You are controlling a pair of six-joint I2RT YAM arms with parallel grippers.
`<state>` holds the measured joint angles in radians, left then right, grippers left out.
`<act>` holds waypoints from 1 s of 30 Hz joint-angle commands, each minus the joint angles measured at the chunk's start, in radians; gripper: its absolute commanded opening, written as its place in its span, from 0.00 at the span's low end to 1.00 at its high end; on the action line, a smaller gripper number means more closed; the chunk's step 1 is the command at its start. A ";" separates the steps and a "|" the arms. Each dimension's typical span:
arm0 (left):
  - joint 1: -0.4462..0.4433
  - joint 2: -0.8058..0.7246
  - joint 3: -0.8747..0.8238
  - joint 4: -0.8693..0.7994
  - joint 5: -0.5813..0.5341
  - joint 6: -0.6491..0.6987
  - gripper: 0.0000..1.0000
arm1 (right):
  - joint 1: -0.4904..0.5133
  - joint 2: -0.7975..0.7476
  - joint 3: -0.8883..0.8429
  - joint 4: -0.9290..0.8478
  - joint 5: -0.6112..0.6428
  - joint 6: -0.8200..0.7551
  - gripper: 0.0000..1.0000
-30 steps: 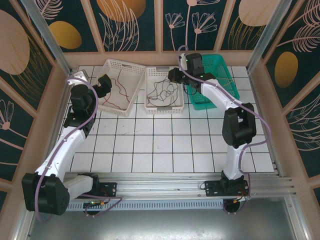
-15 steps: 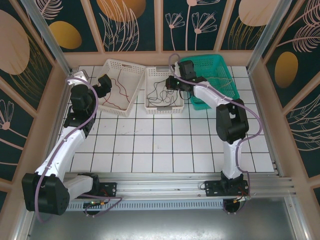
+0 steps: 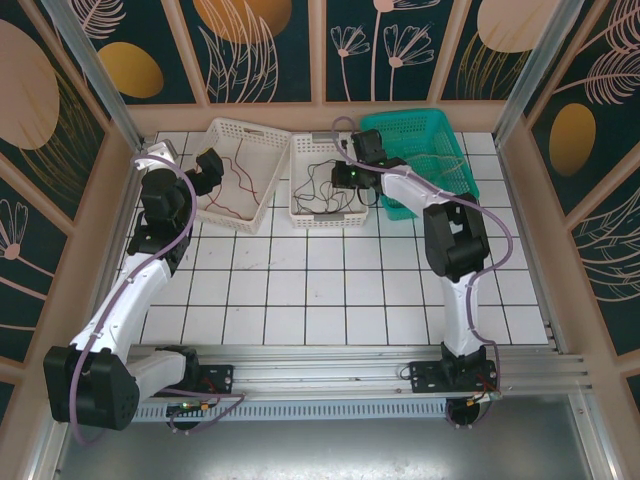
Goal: Untangle the cables
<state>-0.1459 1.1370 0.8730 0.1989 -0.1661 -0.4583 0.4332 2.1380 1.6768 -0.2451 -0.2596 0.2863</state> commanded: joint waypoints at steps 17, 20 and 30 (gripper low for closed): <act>-0.004 0.009 -0.006 0.037 -0.013 -0.005 0.99 | 0.034 -0.043 0.092 -0.079 0.086 -0.053 0.28; -0.004 0.006 -0.006 0.036 -0.015 -0.004 0.98 | 0.038 -0.054 0.095 -0.083 0.096 -0.057 0.33; -0.004 0.006 -0.007 0.036 -0.018 -0.003 0.99 | 0.053 -0.186 0.058 -0.041 0.141 -0.075 0.59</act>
<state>-0.1459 1.1397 0.8730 0.1993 -0.1692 -0.4583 0.4736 2.0502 1.7340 -0.3195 -0.1467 0.2333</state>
